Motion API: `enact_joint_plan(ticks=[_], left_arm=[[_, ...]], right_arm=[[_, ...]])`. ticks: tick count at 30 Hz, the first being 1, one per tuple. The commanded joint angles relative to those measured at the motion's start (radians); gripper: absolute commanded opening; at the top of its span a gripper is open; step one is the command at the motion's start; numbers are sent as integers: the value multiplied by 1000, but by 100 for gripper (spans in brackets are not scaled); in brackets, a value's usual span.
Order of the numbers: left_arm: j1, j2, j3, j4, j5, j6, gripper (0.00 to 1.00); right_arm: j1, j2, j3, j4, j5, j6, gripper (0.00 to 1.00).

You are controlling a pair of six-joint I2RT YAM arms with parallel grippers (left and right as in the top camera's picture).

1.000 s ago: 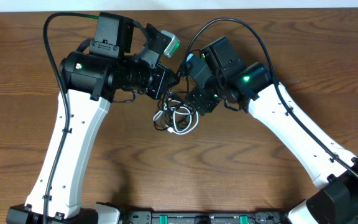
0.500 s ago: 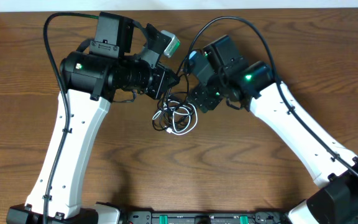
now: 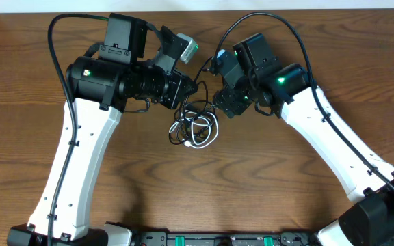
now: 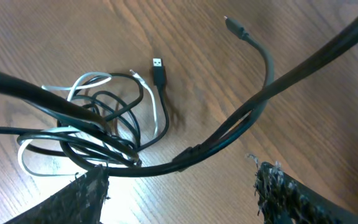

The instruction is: Untangle cables

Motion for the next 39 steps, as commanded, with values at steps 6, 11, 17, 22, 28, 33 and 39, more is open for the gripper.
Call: enact_joint_plan(ticks=[6, 11, 17, 22, 28, 33, 39], left_arm=[[-7, -18, 31, 2, 7, 13, 7], [-23, -18, 31, 2, 6, 13, 7], [-28, -18, 31, 1, 6, 13, 7], [-28, -18, 31, 1, 6, 13, 7], [-28, -18, 31, 1, 6, 13, 7], [-28, -19, 31, 1, 6, 13, 8], [-35, -21, 32, 2, 13, 13, 7]], right_arm=[[-29, -1, 12, 29, 1, 20, 74], [-45, -1, 12, 53, 1, 21, 74], [-48, -1, 12, 96, -8, 37, 74], [-47, -1, 12, 127, -7, 43, 74], [-49, -1, 18, 146, -7, 47, 74], [-48, -1, 19, 128, -7, 47, 75], [-55, -1, 19, 94, 0, 55, 74]])
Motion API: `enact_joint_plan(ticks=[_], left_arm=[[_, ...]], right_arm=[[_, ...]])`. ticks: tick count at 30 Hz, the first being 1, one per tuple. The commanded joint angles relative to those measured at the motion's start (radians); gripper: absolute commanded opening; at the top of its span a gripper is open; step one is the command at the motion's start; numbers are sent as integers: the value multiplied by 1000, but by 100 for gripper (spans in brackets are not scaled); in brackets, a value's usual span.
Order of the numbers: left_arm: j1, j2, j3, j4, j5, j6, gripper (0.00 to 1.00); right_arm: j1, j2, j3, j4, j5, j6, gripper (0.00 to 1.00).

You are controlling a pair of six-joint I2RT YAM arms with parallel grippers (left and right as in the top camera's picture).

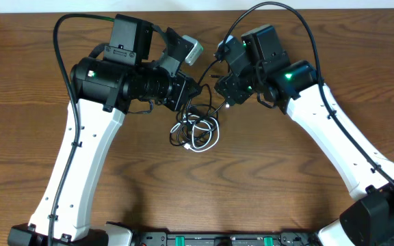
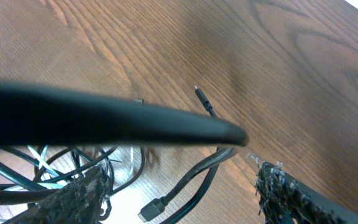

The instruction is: Untangle cables

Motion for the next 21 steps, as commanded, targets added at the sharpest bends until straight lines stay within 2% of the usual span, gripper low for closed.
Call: enact_joint_plan(ticks=[1, 21], left_arm=[[-11, -23, 32, 2, 16, 14, 7], [-19, -26, 32, 29, -69, 13, 7]], right_arm=[[-11, -1, 19, -17, 0, 23, 74], [-8, 45, 9, -73, -3, 34, 72]])
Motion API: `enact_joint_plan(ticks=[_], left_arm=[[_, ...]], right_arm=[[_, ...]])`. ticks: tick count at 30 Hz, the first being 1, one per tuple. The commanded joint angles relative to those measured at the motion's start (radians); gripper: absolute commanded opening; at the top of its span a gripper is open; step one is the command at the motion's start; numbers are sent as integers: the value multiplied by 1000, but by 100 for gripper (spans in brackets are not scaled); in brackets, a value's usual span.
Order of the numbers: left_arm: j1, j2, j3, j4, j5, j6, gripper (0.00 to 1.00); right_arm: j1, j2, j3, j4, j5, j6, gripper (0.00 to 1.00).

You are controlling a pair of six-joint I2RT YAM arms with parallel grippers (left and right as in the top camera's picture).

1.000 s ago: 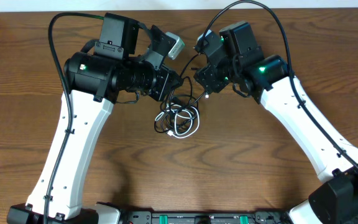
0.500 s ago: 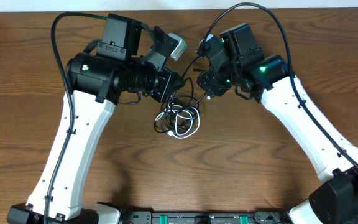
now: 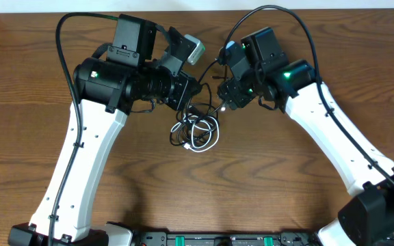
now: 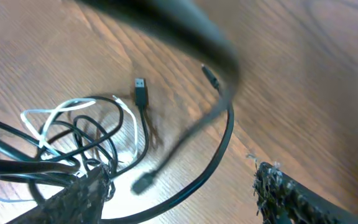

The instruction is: Untangle cables

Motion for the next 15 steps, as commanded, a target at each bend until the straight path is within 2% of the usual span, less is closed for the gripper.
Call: enact_joint_plan(ticks=[1, 15], left_arm=[[-2, -26, 32, 6, -33, 13, 7], [-1, -26, 32, 24, -61, 13, 7]], right_arm=[[-3, 28, 9, -8, -4, 15, 72], [-3, 31, 8, -39, -10, 22, 72]])
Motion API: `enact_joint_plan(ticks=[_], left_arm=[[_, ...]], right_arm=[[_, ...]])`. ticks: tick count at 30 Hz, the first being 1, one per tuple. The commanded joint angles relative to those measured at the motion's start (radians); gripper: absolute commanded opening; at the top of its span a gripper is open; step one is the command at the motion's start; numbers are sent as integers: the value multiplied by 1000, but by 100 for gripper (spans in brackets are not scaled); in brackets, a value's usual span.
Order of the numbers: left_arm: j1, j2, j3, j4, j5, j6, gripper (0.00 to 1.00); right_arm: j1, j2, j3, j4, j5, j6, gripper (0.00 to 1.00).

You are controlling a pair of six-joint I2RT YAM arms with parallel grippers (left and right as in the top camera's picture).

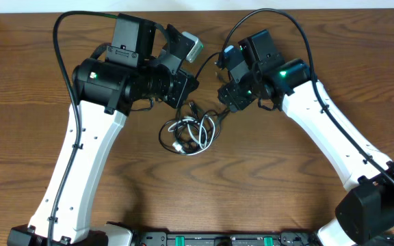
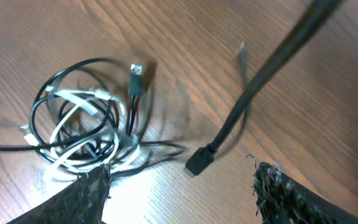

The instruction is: Untangle cables

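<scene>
The tangle of black and white cables [image 1: 185,132] lies on the table between the two arms. In the right wrist view the tangle [image 2: 82,127] sits left of centre with a USB plug [image 2: 135,73] poking out. A thick black cable [image 2: 253,87] slants down from the top right and ends in a black connector [image 2: 197,162] just ahead of my right gripper [image 2: 182,194], which is open with nothing between its fingers [image 2: 82,199]. My left gripper [image 1: 186,89] is just above the tangle, its jaws hidden under the wrist.
The brown wooden table [image 1: 286,198] stretches around the tangle. Each arm's own black supply cable [image 1: 63,41] loops over the back of the table. A dark rail [image 1: 204,239] runs along the front edge.
The tangle has shifted a little left and spread wider. In the right wrist view the black connector now sits further right, and the thick cable runs straight to the top right.
First both grippers hung close over the tangle, with a taut black cable crossing the right wrist view. Then the right gripper stood further back and the cable crossed higher. Later the tangle lay loose below. Now it lies wider and further left.
</scene>
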Motion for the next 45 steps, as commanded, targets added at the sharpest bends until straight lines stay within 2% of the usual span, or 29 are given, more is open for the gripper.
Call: enact_joint_plan(ticks=[1, 17, 26, 27, 29, 30, 31, 33, 35, 45], left_arm=[[-1, -19, 32, 2, -6, 13, 7], [-1, -19, 32, 12, -23, -8, 7], [2, -11, 31, 55, -66, -32, 8], [4, -6, 31, 47, -66, -32, 8], [14, 17, 31, 21, -66, -28, 7], [21, 32, 31, 11, -66, -27, 8], [28, 48, 31, 7, -66, -28, 10], [41, 79, 31, 0, -67, -28, 25], [56, 111, 31, -11, -80, -29, 33], [107, 310, 31, -105, -108, -2, 35]], right_arm=[[-3, 6, 8, -5, -10, 18, 72], [-4, 6, 8, -1, 1, 11, 71], [-5, 6, 9, 5, 14, 10, 75], [-5, 6, 9, 11, 32, 11, 76], [-5, 6, 9, 20, 74, 25, 87], [-5, 6, 9, 24, 92, 34, 89], [-6, 6, 10, 28, 110, 37, 91], [-7, 4, 13, 30, 134, 36, 99], [-9, -2, 16, 30, 163, 37, 99], [-100, -21, 78, 18, 172, 40, 99]])
